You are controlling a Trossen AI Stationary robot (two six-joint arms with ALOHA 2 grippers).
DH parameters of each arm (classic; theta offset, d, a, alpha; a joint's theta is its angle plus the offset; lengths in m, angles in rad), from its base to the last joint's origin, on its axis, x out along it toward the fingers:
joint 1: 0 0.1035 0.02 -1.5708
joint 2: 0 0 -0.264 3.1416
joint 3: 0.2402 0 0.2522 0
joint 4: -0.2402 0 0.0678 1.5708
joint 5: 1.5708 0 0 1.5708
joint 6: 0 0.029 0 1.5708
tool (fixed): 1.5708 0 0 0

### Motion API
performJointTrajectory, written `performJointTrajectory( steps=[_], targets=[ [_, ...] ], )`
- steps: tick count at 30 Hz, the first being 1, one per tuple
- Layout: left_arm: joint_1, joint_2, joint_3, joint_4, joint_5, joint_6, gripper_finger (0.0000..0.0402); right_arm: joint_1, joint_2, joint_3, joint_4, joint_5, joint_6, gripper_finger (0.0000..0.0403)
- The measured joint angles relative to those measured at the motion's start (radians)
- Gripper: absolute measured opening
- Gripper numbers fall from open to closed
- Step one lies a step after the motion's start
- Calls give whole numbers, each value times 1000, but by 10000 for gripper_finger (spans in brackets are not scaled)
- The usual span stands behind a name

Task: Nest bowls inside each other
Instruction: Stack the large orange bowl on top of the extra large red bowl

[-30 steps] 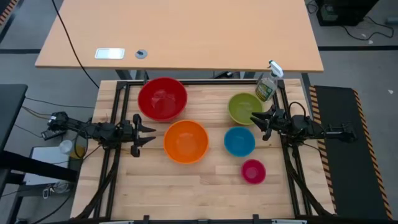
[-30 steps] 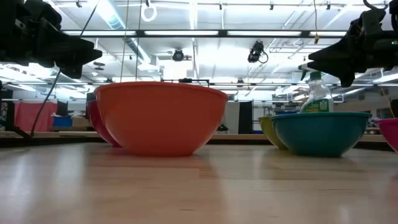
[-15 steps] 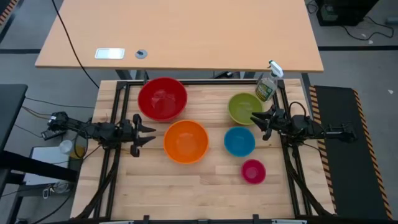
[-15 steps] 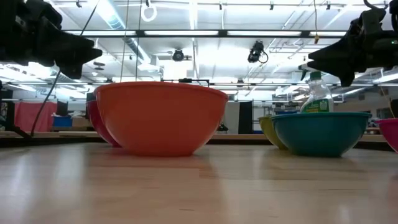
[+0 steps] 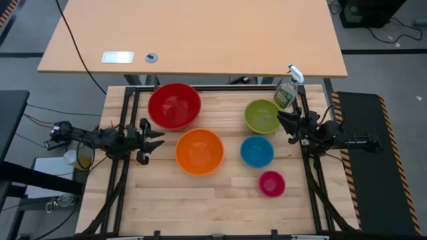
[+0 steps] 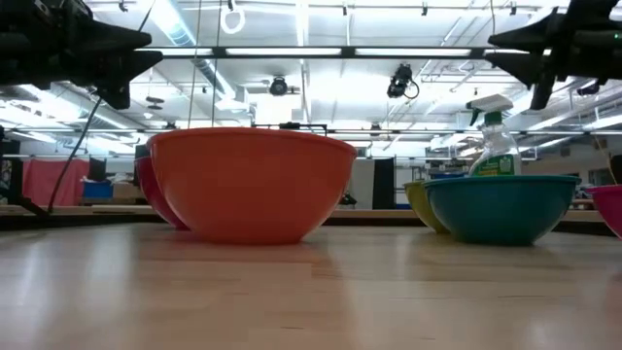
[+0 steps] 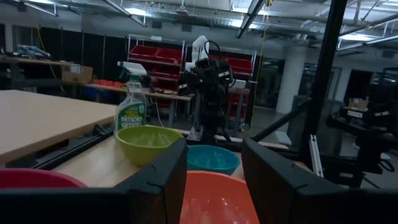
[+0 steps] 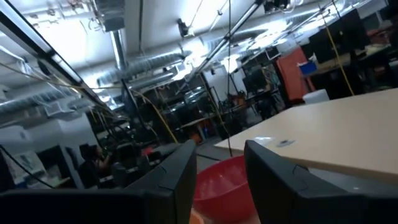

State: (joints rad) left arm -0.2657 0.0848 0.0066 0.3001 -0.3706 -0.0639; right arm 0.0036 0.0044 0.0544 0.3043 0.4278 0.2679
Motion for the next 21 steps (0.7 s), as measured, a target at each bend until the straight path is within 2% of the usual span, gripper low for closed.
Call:
performJointTrajectory(
  steps=[4, 6, 8, 10, 12, 16, 21],
  targets=[
    [4, 1, 0, 22, -2, 3, 155, 0, 13, 0, 6, -42, 24, 143],
    [17, 7, 0, 116, -9, 14, 155, 0, 40, 0, 44, -82, -10, 143],
    [33, 11, 9, 197, -10, 31, 155, 0, 92, 0, 121, -117, -29, 143],
    [48, 35, 56, 179, -6, 43, 155, 0, 166, 0, 217, -136, -34, 143],
    [56, 68, 103, 134, -6, 44, 155, 0, 255, 17, 282, -161, -48, 143],
    [61, 184, 182, 24, -11, 50, 155, 0, 479, 111, 285, -164, -54, 143],
    [61, 359, 253, -31, -36, 84, 155, 1, 819, 303, 207, -167, -97, 143]
  ],
)
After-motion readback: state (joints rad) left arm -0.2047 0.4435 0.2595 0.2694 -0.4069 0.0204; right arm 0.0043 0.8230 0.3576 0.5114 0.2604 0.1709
